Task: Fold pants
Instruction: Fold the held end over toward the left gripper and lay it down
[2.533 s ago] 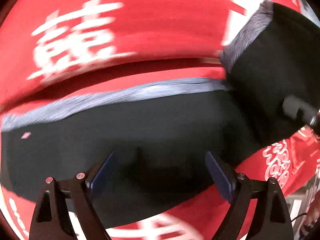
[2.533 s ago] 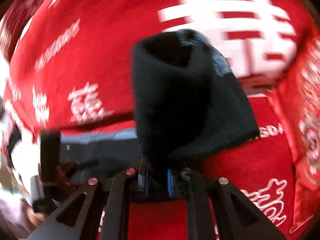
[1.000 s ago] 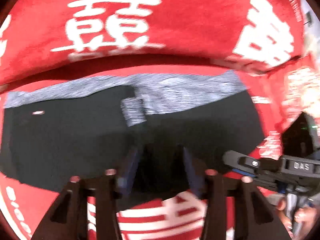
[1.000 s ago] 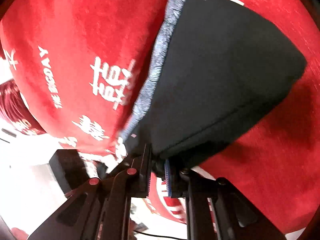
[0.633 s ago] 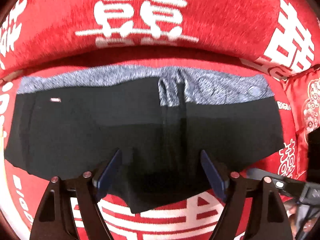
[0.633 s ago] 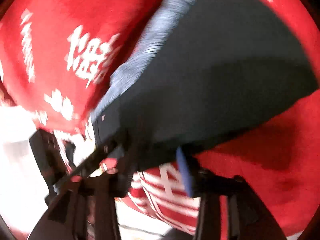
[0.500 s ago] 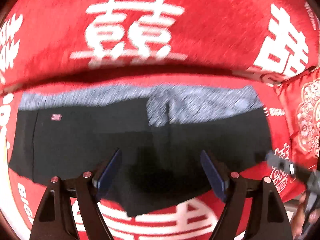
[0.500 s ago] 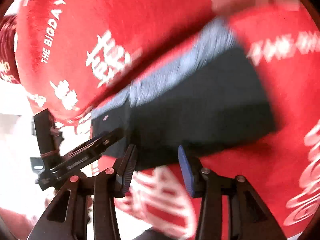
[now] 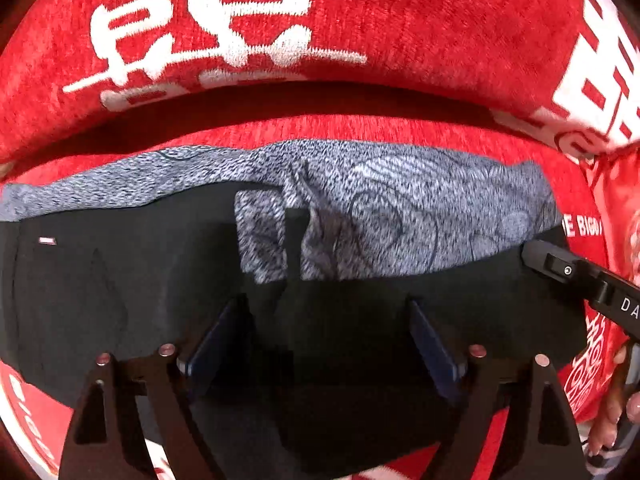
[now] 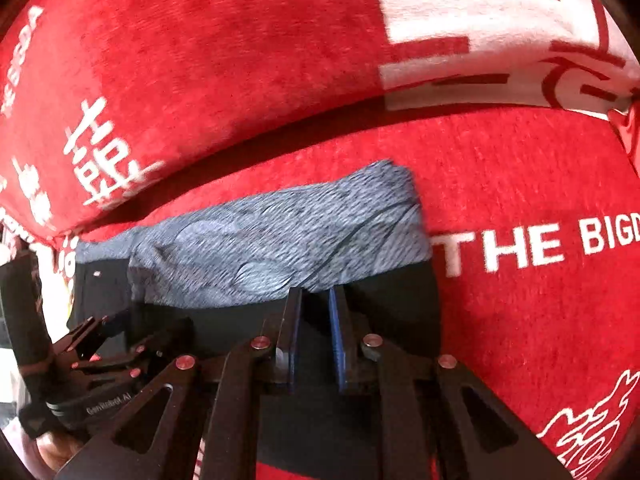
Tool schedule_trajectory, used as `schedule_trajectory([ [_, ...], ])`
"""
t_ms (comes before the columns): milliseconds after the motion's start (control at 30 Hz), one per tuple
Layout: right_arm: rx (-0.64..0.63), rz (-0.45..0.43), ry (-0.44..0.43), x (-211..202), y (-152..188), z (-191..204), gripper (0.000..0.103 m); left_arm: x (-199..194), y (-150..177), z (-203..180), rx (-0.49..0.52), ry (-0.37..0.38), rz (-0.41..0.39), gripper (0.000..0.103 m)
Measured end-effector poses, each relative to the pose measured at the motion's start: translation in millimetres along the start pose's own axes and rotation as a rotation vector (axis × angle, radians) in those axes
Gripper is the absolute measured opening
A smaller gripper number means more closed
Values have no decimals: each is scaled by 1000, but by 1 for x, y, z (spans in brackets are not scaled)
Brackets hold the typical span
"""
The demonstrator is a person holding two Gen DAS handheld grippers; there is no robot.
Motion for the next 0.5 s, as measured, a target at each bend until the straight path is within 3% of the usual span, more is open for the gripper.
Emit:
schedule_trajectory([
  [200,-50,39,-26,0,1,24,15,-24,14,19,-44,-70,5,87],
  [500,-183,128,-49,18,8,88,15,-64,22,84,-105,-118,-15,87],
])
Point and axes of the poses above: each gripper's, at about its wrist camera, not at the fingertips, and x roughly the way its jaws point, z to its left, y to its underside, the point moved 1 cm from there along x, roughly the way its jaws point, and after that the axes turned 14 degrees about -x, right-handed, at the moved point
